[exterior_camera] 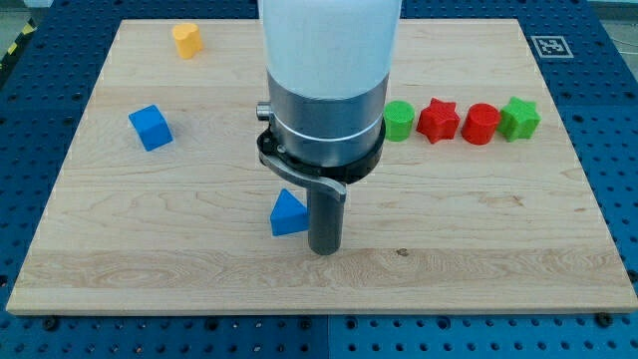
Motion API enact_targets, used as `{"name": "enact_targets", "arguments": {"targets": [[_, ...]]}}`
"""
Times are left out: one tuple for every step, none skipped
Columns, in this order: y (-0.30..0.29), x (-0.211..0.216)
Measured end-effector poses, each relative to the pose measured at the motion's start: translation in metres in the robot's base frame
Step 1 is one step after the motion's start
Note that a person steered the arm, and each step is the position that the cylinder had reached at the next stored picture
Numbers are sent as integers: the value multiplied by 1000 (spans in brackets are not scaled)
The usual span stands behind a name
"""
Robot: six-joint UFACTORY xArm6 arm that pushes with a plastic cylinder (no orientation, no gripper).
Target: Touch the blue triangle
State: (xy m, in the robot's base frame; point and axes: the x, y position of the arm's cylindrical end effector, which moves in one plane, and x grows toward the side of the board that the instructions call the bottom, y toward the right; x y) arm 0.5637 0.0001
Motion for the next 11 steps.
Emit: {"name": "enact_targets", "arguments": {"targets": [[16,-15],[30,-17],[54,-23],[73,-31],[74,-54],[44,-66],[5,-63],[-49,-59],[-67,-59],[-67,-59],[-94,-59]]}}
